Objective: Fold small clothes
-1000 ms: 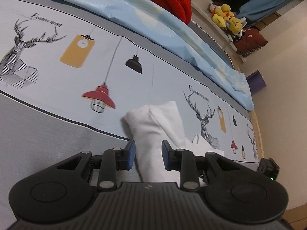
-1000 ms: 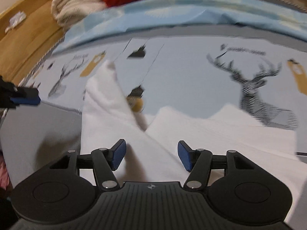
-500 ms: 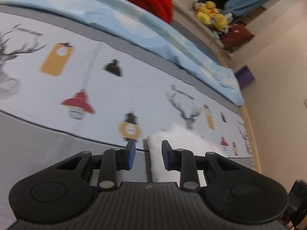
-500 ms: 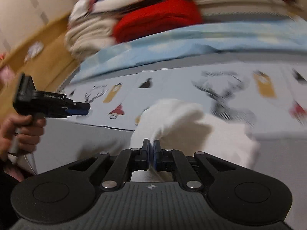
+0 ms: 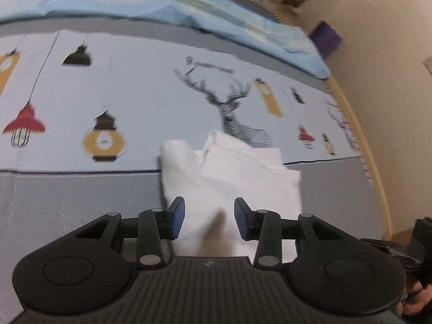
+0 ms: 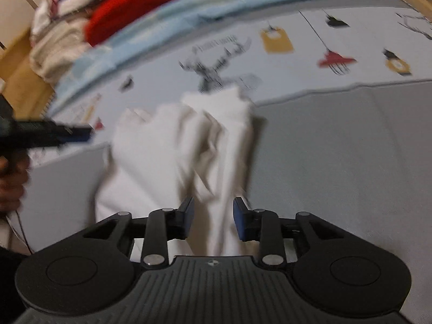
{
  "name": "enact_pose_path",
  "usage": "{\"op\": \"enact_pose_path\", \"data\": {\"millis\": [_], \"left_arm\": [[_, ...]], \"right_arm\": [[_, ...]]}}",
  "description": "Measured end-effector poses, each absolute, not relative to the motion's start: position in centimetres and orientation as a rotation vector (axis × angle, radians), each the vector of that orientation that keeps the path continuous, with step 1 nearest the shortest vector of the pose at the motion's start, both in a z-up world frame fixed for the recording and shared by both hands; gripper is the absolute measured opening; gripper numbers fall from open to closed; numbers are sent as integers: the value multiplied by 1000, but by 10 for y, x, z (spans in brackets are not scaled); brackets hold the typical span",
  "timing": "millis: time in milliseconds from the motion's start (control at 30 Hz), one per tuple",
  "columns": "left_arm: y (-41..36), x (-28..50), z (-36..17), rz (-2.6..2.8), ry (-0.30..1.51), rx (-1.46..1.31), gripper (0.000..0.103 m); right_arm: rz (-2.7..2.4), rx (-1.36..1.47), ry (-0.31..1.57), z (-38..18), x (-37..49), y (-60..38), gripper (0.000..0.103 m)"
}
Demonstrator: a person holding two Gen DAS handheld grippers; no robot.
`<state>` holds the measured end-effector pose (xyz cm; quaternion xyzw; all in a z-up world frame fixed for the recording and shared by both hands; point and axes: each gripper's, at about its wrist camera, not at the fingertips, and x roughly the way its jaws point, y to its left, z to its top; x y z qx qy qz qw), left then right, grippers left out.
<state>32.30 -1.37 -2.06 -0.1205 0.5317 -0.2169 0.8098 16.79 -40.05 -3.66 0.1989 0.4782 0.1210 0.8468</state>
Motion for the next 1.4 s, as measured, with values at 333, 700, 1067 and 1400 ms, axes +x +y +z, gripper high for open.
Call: {"op": "enact_pose_path", "data": {"millis": [333,700,1067,1400], "left_arm": [[11,336,-25,-354,1149,-297,45],[6,340,-25,-380,1141,-317,45],[-26,329,-31,-472,1163,-246,45],[-14,319,-24,-508,1156,-205,45]], "right_arm": [[180,659,965,-66,253,-395,42],[139,614,719,-23,255,-408,3],[106,522,948,-33,229,-404,42],[337,266,1237,-63,147,-390,37]]}}
